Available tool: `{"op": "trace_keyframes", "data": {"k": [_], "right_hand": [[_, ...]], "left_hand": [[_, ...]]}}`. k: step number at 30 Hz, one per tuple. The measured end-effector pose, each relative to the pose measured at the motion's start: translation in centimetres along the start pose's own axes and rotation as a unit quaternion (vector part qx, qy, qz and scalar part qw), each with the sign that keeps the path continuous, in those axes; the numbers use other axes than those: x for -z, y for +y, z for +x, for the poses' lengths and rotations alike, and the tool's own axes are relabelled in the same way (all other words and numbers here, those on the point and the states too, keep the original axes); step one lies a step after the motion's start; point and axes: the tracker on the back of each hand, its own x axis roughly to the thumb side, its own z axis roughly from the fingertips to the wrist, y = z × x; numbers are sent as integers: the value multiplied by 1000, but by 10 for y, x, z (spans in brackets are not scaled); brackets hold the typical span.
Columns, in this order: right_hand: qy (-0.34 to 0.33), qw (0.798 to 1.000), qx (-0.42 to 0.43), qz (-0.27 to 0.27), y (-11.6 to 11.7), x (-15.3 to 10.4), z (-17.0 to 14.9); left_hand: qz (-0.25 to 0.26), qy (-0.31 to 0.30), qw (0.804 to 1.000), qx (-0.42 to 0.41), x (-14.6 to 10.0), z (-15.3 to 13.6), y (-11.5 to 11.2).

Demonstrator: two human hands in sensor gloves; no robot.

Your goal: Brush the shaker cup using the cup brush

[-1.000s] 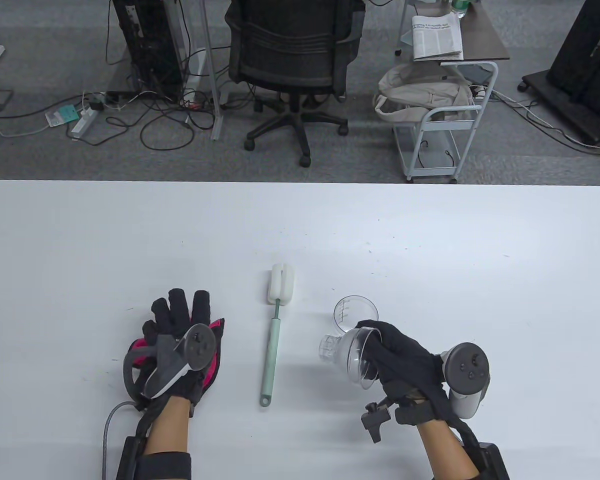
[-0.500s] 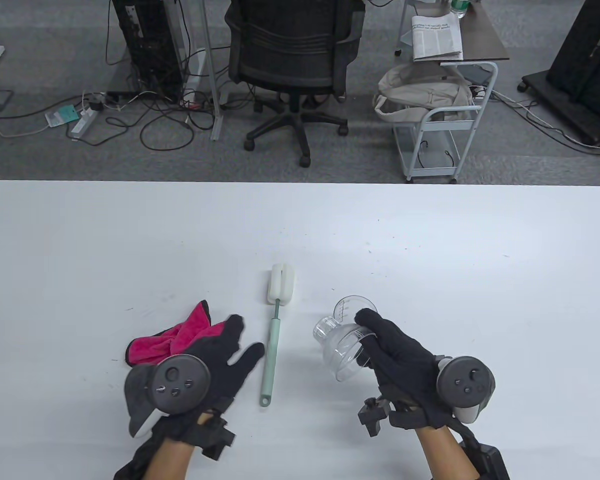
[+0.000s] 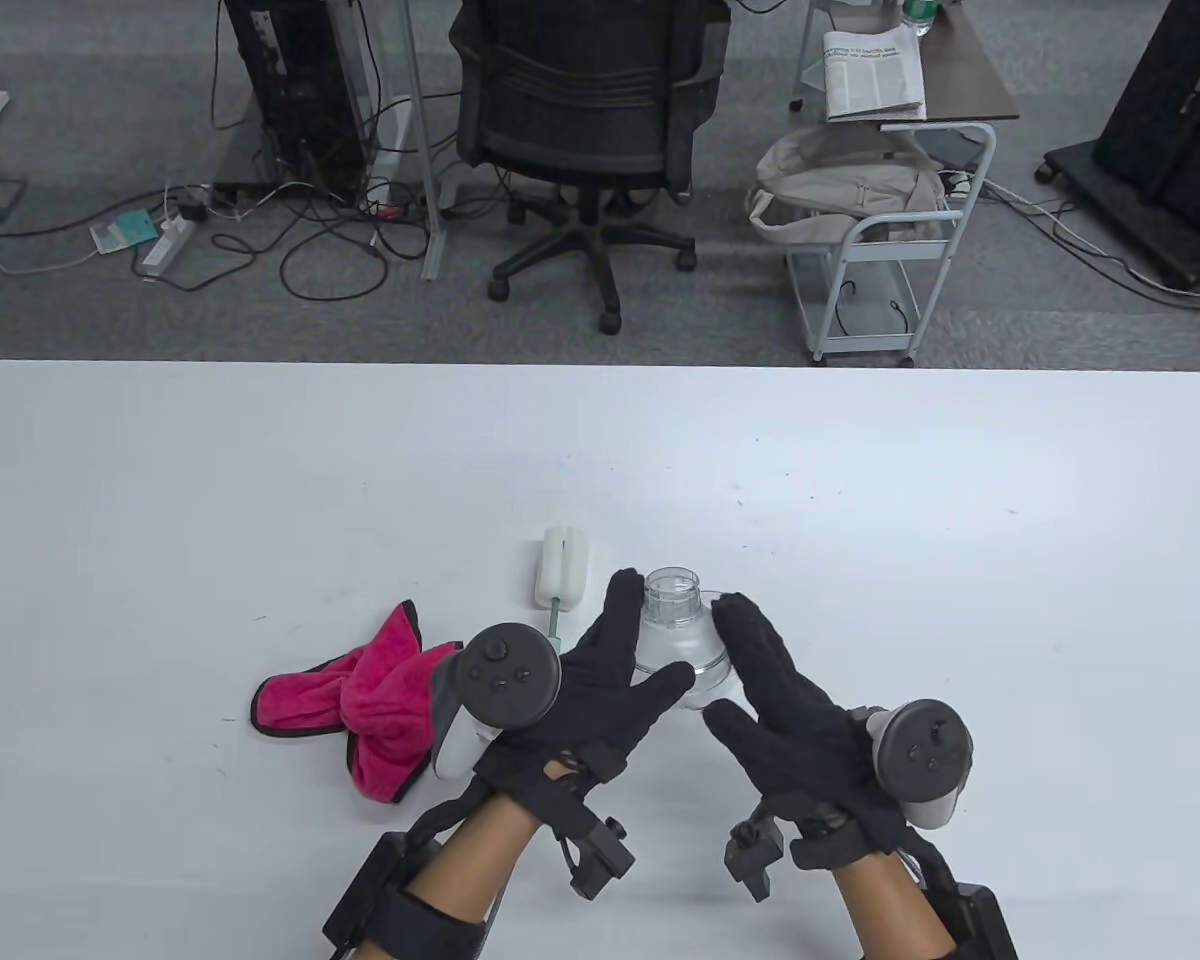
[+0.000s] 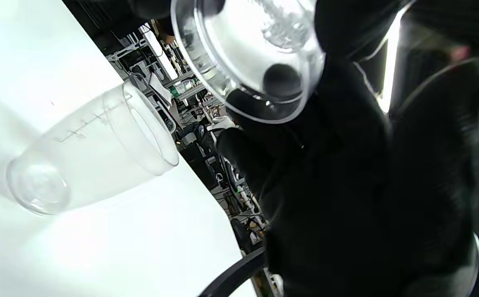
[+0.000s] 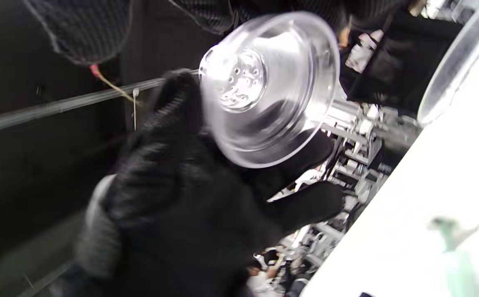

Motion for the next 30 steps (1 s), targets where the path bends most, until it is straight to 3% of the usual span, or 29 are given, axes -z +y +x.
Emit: {"op": "trace_keyframes", "data": {"k": [5,10,14,30], "right_hand": [[17,995,-98,21,-10,3,-15],[52,996,-59,45,-16,7,-28],[67,991,-96,58,-16,9,-35],[102,985,-123,67,-10,4,-50]], "left_hand": [[8,28,997,76,22,3,-14],[-23,52,996,70,38,-8,-18],[-40,72,993,88,46,-16,-22],[-32,71,988,130,48,-41,-41]]}}
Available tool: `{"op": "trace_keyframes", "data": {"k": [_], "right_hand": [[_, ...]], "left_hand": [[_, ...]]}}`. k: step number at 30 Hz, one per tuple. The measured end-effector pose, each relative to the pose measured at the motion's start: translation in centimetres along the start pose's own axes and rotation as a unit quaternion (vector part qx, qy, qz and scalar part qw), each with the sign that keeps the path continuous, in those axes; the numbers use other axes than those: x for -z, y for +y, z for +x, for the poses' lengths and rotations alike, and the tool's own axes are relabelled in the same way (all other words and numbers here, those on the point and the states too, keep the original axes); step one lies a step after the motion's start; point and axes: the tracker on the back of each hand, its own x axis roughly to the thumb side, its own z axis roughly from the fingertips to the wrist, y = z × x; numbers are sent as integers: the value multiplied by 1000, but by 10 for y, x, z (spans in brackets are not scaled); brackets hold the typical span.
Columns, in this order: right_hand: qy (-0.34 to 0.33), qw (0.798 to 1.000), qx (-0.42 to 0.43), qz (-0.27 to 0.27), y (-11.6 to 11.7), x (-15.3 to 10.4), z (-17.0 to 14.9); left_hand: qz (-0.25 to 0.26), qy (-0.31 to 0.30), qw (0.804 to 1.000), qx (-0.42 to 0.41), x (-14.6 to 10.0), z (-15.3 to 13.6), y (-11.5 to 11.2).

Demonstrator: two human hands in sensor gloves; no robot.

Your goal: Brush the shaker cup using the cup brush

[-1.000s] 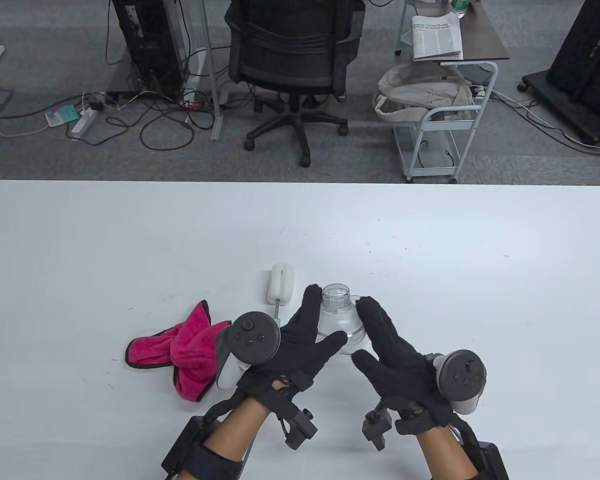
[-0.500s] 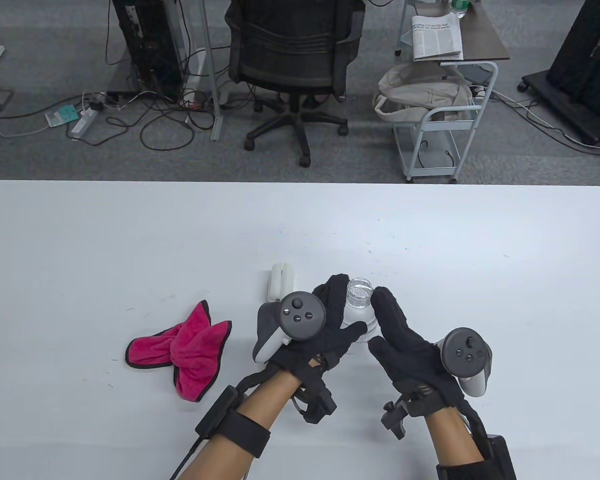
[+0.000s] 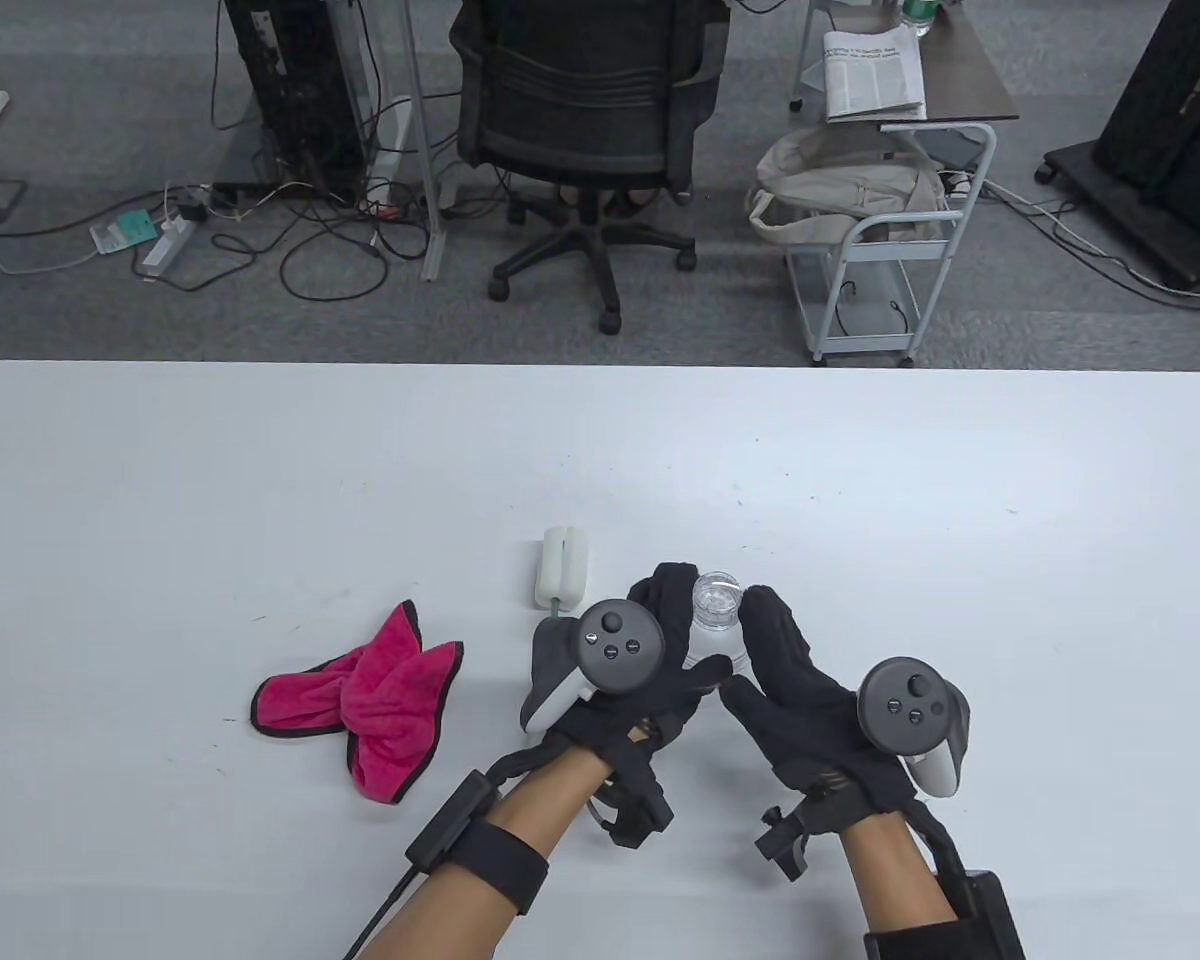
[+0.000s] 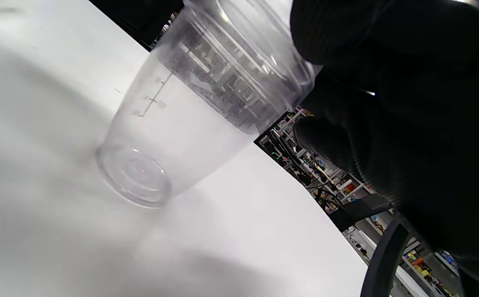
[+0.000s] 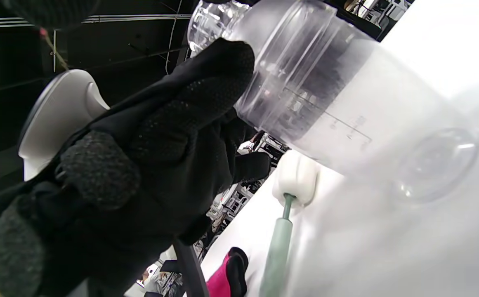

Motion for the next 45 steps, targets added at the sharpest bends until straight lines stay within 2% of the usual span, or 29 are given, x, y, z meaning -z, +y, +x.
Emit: {"op": "trace_keyframes", "data": {"k": [9,13,15,16,18,20,23,27,29,32,34,38,45], "right_hand": [[6,1000,-8,-3,0,-2,-2],[-40,996,0,-85,-16,-8,11],[-77,988,-23,-130,-23,-13,25],[-91,985,-42,-139,-24,-16,31],[-127,976,-101,-147,-22,-19,46],[-157,967,-162,-115,-11,-22,60],[-177,957,-228,-17,18,-21,75],[-150,938,-296,95,52,-17,84],[-139,926,-330,121,61,-17,85],[-135,919,-346,133,64,-17,85],[-126,923,-337,136,64,-18,83],[-99,919,-344,164,64,-17,80],[-96,922,-336,165,65,-17,78]], "left_hand": [[4,7,1000,19,-4,1,-2],[44,-32,999,-5,-32,10,23],[81,-67,994,-22,-65,15,40],[91,-76,993,-18,-75,17,44],[133,-97,985,49,-102,18,54],[135,-98,974,155,-120,12,59],[100,-75,952,279,-131,0,56],[53,-58,939,336,-140,-9,46],[34,-51,941,333,-140,-11,45],[21,-53,949,310,-142,-9,45],[21,-54,946,319,-143,-9,45],[1,-52,948,315,-143,-10,45],[-8,-44,950,310,-141,-12,46]]}}
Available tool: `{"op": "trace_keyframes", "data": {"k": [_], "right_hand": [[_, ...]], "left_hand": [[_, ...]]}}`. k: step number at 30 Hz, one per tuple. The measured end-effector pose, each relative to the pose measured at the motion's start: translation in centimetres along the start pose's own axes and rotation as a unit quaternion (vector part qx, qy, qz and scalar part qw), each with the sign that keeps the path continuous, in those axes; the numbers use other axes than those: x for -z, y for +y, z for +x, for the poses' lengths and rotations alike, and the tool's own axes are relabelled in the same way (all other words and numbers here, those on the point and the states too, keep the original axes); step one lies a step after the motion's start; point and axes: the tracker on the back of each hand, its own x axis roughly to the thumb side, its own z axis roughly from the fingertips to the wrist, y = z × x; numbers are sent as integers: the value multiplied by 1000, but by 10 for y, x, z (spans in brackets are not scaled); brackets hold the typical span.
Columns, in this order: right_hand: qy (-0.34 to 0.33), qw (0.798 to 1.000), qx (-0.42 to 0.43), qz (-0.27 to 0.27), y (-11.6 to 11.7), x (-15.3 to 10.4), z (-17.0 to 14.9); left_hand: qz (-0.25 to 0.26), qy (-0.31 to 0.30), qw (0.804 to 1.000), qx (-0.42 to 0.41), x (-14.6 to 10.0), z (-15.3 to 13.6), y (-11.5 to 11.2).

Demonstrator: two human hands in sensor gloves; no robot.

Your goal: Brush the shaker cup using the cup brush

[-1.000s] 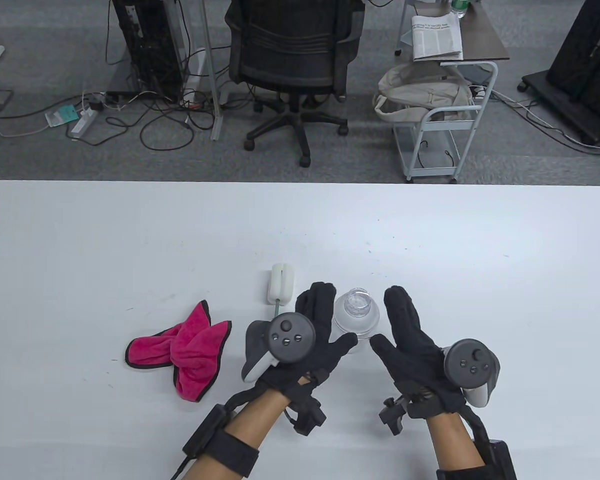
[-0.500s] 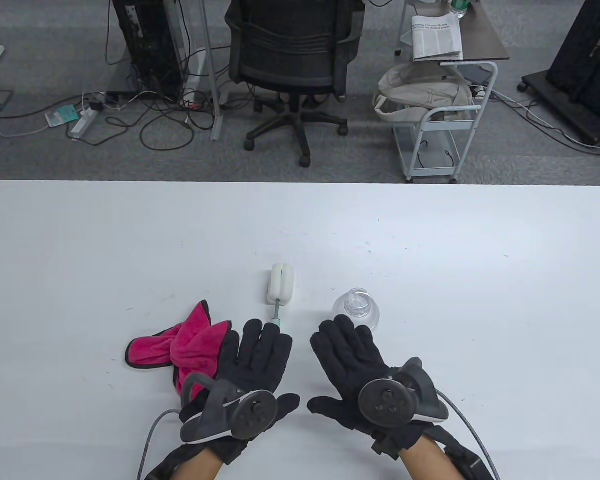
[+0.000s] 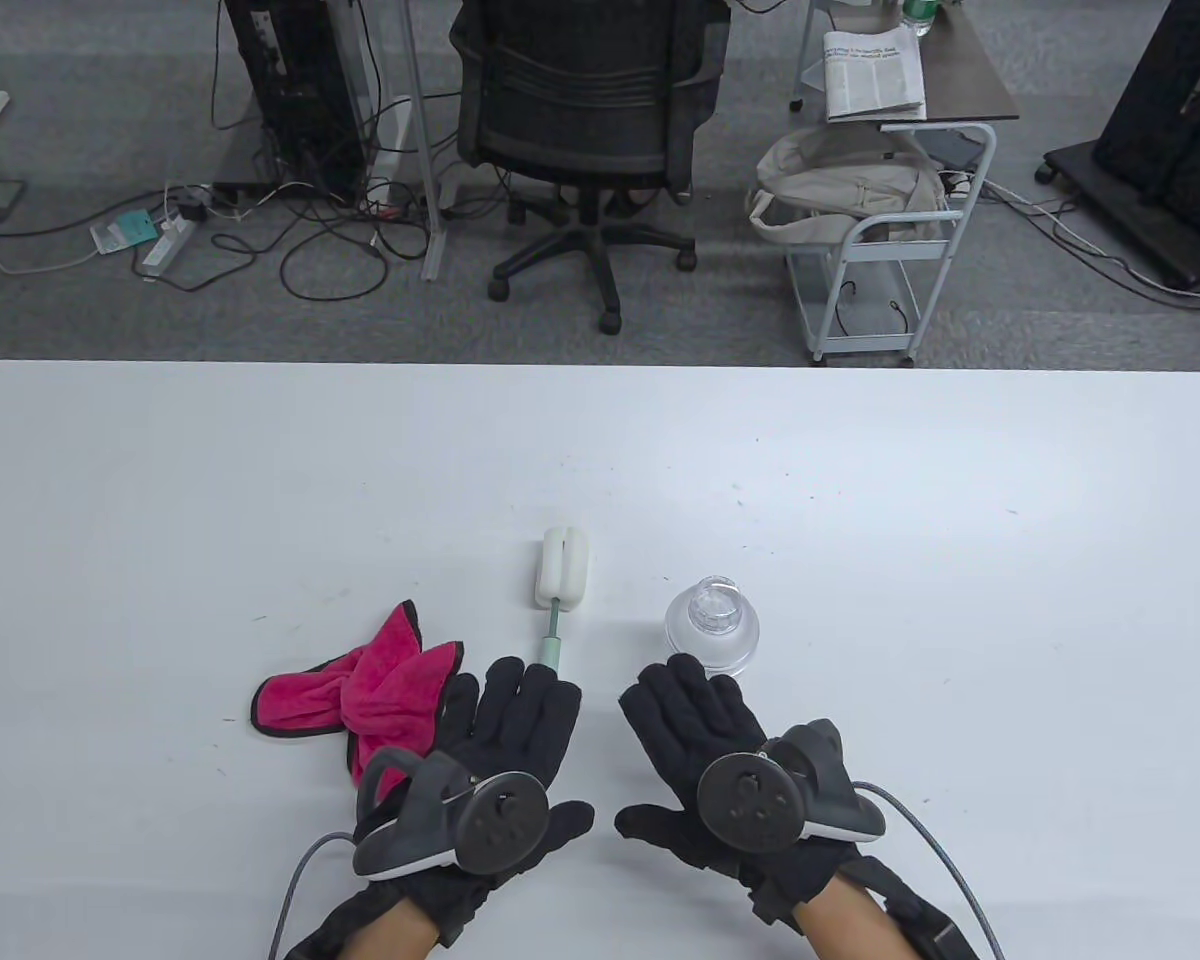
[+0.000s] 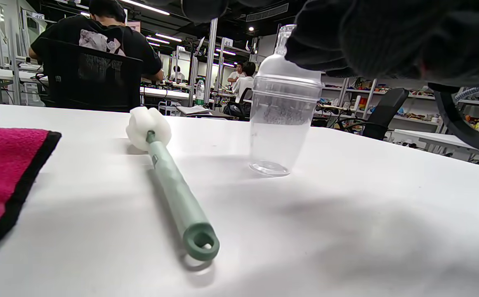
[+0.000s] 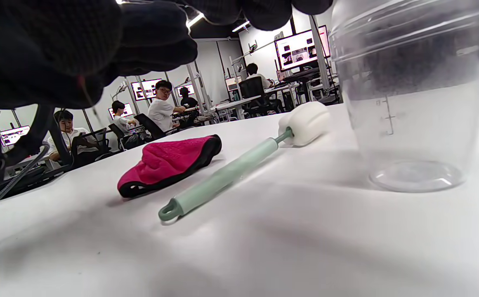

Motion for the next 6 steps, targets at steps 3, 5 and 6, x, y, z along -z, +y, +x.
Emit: {"op": "trace_keyframes", "data": {"k": [3,5,6], "right_hand": [[5,1000,6,12,2,1,-2],[6,1000,5,13,2,1,-2],[5,1000,4,10,1,1,-3]], "left_hand": [[0,-2,1000,-6,0,-1,0],[-1,-1,1000,-11,0,-2,0],[-1,0,1000,-12,1,-3,0]]}}
